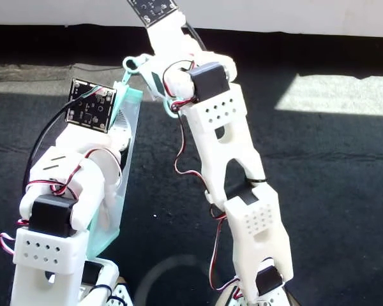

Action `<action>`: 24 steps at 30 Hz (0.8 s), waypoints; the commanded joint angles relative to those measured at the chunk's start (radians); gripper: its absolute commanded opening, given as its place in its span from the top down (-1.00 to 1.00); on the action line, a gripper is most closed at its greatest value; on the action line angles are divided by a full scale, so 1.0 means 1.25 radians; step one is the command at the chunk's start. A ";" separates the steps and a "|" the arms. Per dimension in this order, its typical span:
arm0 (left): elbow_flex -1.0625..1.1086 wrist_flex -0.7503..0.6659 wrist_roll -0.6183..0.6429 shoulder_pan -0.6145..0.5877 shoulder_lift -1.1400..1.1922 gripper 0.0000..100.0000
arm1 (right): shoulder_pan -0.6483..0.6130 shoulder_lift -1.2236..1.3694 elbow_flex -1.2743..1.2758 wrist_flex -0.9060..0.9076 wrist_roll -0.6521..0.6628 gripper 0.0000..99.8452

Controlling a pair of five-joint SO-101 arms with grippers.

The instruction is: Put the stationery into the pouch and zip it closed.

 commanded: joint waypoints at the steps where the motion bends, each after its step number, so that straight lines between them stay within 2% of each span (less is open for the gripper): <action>1: -0.013 -0.012 0.009 -0.001 -0.060 0.98 | 0.072 -0.002 -0.007 0.010 0.005 0.99; 8: -0.013 -0.011 0.009 -0.001 -0.088 0.98 | 0.031 0.029 -0.006 0.020 0.005 0.99; 24: -0.013 -0.011 0.041 -0.026 -0.143 0.98 | 0.026 0.102 -0.006 0.041 0.034 0.99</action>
